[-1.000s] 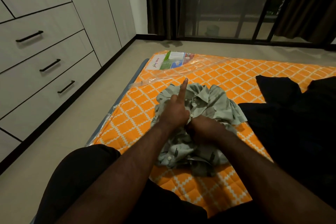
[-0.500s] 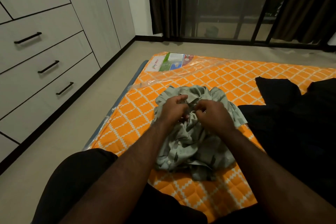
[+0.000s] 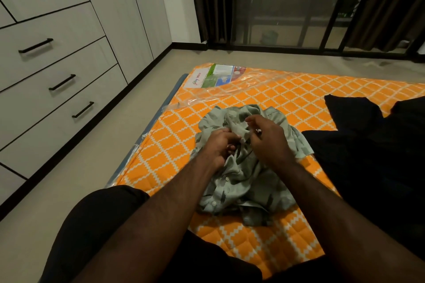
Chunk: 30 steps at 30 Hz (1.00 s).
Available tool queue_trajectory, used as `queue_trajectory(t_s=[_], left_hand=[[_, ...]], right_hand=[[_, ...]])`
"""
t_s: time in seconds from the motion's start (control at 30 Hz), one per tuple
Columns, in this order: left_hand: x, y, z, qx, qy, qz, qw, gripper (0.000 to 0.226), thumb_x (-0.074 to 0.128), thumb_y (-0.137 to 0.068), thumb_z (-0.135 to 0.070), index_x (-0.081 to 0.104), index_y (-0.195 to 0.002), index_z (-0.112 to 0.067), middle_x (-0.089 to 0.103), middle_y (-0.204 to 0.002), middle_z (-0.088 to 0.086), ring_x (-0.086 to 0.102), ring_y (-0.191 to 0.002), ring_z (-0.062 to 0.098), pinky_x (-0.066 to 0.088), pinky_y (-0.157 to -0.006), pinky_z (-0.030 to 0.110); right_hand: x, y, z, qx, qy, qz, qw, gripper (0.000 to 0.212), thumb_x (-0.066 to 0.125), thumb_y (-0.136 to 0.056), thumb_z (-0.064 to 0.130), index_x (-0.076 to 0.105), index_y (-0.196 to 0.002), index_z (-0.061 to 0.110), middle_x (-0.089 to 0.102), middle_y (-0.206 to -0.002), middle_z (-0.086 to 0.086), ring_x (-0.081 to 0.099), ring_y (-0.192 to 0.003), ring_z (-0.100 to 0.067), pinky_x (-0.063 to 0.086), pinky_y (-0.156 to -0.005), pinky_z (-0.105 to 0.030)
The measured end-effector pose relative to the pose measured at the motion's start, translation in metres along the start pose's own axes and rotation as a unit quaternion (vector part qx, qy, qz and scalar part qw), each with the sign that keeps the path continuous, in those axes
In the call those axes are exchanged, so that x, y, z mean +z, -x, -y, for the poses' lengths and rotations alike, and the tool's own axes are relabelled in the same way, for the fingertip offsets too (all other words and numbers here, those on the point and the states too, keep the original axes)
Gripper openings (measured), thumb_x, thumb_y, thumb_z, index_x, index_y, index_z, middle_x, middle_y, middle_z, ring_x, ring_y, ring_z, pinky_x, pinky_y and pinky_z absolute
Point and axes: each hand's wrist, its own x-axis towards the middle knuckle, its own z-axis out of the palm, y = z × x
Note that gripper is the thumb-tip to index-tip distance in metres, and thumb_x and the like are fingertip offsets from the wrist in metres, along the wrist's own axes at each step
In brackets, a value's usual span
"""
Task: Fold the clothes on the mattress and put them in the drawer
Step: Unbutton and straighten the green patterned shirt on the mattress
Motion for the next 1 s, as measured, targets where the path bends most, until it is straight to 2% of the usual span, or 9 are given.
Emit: queue_trajectory(t_s=[0.1, 0.3, 0.47, 0.6, 0.7, 0.77, 0.87, 0.97, 1.0], left_hand=[[0.003, 0.003, -0.001, -0.011, 0.011, 0.009, 1.000, 0.021, 0.050, -0.084, 0.005, 0.058, -0.092, -0.014, 0.049, -0.057, -0.003, 0.031, -0.041, 0.007, 0.021, -0.041, 0.022], [0.002, 0.009, -0.002, 0.013, 0.007, 0.066, 0.998, 0.043, 0.048, -0.076, 0.002, 0.070, -0.110, -0.013, 0.062, -0.076, 0.004, 0.047, -0.053, 0.014, 0.034, -0.048, 0.026], [0.002, 0.009, -0.005, 0.010, 0.078, 0.081, 0.994, 0.008, 0.064, -0.088, -0.015, 0.067, -0.095, -0.011, 0.066, -0.084, 0.007, 0.064, -0.066, 0.018, 0.053, -0.058, 0.030], [0.000, 0.003, -0.007, 0.034, 0.102, 0.067, 0.992, 0.007, 0.061, -0.098, -0.011, 0.066, -0.102, -0.008, 0.072, -0.090, 0.011, 0.071, -0.079, 0.023, 0.060, -0.069, 0.037], [0.001, -0.001, -0.006, 0.028, 0.136, 0.037, 0.990, 0.008, 0.054, -0.101, -0.006, 0.063, -0.102, -0.006, 0.071, -0.094, 0.016, 0.071, -0.083, 0.028, 0.063, -0.074, 0.044], [0.000, 0.000, -0.008, 0.021, 0.158, 0.019, 0.987, 0.014, 0.052, -0.101, -0.006, 0.061, -0.111, -0.002, 0.071, -0.095, 0.019, 0.071, -0.083, 0.032, 0.062, -0.074, 0.046], [0.000, -0.003, -0.009, 0.011, 0.170, -0.011, 0.985, 0.032, 0.051, -0.102, -0.013, 0.060, -0.127, 0.003, 0.074, -0.098, 0.018, 0.072, -0.087, 0.033, 0.062, -0.072, 0.044], [0.002, -0.003, -0.008, 0.045, 0.109, -0.014, 0.993, 0.046, 0.067, -0.094, -0.032, 0.060, -0.126, 0.000, 0.069, -0.117, 0.025, 0.069, -0.101, 0.039, 0.059, -0.086, 0.052], [0.001, -0.005, -0.006, 0.060, 0.049, -0.029, 0.997, 0.053, 0.075, -0.086, -0.039, 0.058, -0.124, -0.006, 0.067, -0.119, 0.025, 0.069, -0.099, 0.039, 0.059, -0.084, 0.052]], right_hand=[[0.002, 0.000, -0.001, -0.002, 0.012, 0.009, 1.000, 0.043, 0.057, -0.089, -0.001, 0.063, -0.130, 0.011, 0.070, -0.120, -0.010, 0.066, -0.111, -0.024, 0.057, -0.091, -0.043], [0.005, 0.003, -0.003, 0.034, 0.025, 0.027, 0.999, 0.042, 0.058, -0.094, 0.009, 0.060, -0.136, 0.017, 0.071, -0.120, -0.011, 0.068, -0.106, -0.027, 0.058, -0.086, -0.044], [0.004, 0.003, -0.005, 0.052, 0.015, 0.017, 0.998, 0.038, 0.060, -0.096, 0.014, 0.059, -0.133, 0.021, 0.074, -0.114, -0.009, 0.071, -0.100, -0.027, 0.060, -0.081, -0.046], [0.003, 0.006, -0.005, 0.053, 0.028, 0.035, 0.998, 0.045, 0.063, -0.093, 0.014, 0.055, -0.136, 0.025, 0.074, -0.116, -0.008, 0.072, -0.102, -0.025, 0.061, -0.080, -0.048], [0.004, 0.007, -0.004, 0.034, 0.090, 0.040, 0.995, 0.044, 0.060, -0.093, 0.014, 0.055, -0.134, 0.029, 0.075, -0.107, -0.007, 0.071, -0.086, -0.027, 0.060, -0.067, -0.047], [0.004, 0.006, -0.003, 0.031, 0.116, 0.040, 0.992, 0.035, 0.059, -0.095, 0.019, 0.057, -0.128, 0.031, 0.075, -0.100, -0.005, 0.069, -0.077, -0.026, 0.058, -0.060, -0.045], [0.005, 0.008, -0.002, 0.023, 0.129, 0.050, 0.990, 0.025, 0.059, -0.096, 0.024, 0.061, -0.120, 0.031, 0.074, -0.098, -0.004, 0.068, -0.080, -0.027, 0.058, -0.061, -0.044], [0.007, 0.008, -0.004, 0.003, 0.137, 0.084, 0.987, 0.026, 0.062, -0.092, 0.024, 0.067, -0.118, 0.031, 0.075, -0.103, -0.003, 0.070, -0.090, -0.028, 0.059, -0.068, -0.044], [0.007, 0.008, -0.003, -0.005, 0.149, 0.092, 0.985, 0.028, 0.064, -0.091, 0.023, 0.069, -0.117, 0.032, 0.075, -0.102, -0.003, 0.070, -0.089, -0.028, 0.059, -0.069, -0.043]])
